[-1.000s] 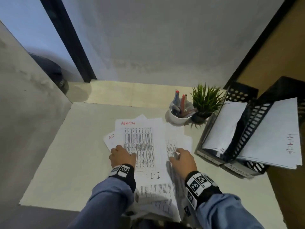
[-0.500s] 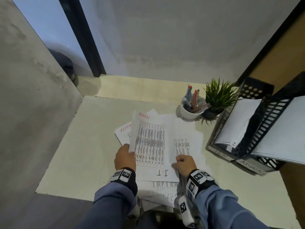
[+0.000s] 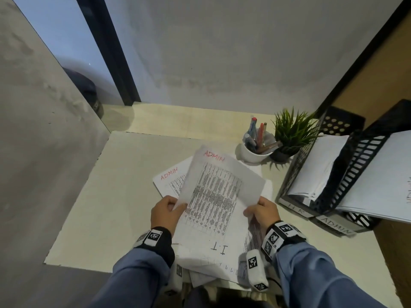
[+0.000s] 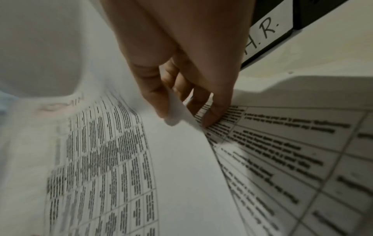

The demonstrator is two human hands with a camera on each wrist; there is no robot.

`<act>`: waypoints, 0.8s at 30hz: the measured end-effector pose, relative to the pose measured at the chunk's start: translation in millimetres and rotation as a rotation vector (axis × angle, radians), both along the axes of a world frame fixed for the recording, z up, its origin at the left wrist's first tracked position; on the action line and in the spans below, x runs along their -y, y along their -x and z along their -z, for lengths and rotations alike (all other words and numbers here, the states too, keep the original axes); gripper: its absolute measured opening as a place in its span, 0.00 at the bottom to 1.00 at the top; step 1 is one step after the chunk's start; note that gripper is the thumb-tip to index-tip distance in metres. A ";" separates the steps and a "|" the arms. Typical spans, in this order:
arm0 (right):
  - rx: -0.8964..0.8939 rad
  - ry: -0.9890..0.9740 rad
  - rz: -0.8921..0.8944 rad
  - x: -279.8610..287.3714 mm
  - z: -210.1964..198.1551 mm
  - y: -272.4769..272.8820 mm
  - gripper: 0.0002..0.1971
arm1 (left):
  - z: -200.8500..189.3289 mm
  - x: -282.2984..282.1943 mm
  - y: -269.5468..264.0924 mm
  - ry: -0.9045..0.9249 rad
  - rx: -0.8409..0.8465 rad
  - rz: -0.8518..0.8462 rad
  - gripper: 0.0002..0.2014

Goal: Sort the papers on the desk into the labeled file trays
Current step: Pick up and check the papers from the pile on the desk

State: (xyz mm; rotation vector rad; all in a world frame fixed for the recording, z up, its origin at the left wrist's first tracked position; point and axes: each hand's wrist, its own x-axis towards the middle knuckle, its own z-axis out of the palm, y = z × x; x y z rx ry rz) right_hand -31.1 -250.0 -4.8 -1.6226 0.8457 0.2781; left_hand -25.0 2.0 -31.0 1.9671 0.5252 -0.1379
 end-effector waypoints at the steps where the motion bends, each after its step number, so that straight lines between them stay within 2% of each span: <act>1: -0.016 0.024 0.016 1.6 -0.9 1.7 0.11 | -2.3 1.7 -2.3 0.005 -0.001 -0.040 0.09; 5: -0.054 0.066 0.037 9.6 -1.7 11.4 0.14 | -8.1 8.1 -12.6 0.033 0.005 -0.163 0.14; 8: -0.087 0.100 0.029 10.9 1.6 15.5 0.11 | -7.8 11.2 -16.3 -0.150 0.099 -0.132 0.16; 10: -0.093 0.092 0.042 9.8 -1.9 17.3 0.08 | -9.7 16.9 -16.6 -0.177 0.116 -0.085 0.15; 12: -0.084 0.072 0.057 10.3 -1.9 18.6 0.08 | -14.0 26.6 -16.2 -0.107 -0.012 -0.030 0.18; 15: -0.110 0.061 0.064 9.6 -1.6 19.4 0.08 | -14.4 38.8 -18.3 -0.023 -0.226 0.027 0.30; 17: -0.119 0.072 0.068 9.9 -2.8 20.0 0.07 | -16.2 44.3 -20.9 0.006 -0.316 0.039 0.34; 19: -0.104 0.071 0.075 11.1 -3.6 20.6 0.08 | -17.2 48.3 -23.0 -0.003 -0.345 0.115 0.29; 21: -0.098 0.065 0.071 10.2 -4.2 19.8 0.08 | -18.4 48.9 -23.9 -0.013 -0.304 0.217 0.20; 24: -0.074 0.067 0.058 13.4 3.4 16.7 0.08 | -15.6 41.8 -24.7 0.066 -0.201 0.188 0.14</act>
